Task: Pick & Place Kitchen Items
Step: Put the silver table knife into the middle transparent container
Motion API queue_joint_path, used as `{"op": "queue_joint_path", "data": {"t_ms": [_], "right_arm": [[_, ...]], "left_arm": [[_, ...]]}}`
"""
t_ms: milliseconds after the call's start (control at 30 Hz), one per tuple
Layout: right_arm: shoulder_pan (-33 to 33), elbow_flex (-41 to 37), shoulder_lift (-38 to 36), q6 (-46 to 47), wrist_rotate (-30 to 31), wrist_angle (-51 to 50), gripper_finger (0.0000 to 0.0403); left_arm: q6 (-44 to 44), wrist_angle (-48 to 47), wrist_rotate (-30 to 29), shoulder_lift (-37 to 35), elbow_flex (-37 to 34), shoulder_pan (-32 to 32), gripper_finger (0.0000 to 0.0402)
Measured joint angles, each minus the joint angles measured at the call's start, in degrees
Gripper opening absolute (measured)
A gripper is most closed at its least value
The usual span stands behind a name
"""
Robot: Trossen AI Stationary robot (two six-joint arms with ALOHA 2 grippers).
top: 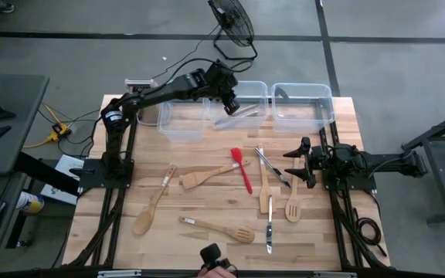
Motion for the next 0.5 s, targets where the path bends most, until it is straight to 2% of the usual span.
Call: {"op": "queue_joint_path", "data": {"t_ms": [500], "right_arm": [[0.0, 0.0, 0.0, 0.0, 0.0, 0.0, 0.0275]], "left_arm": [[0.2, -0.4, 0.2, -6.9, 0.0, 0.1, 0.0101]]}}
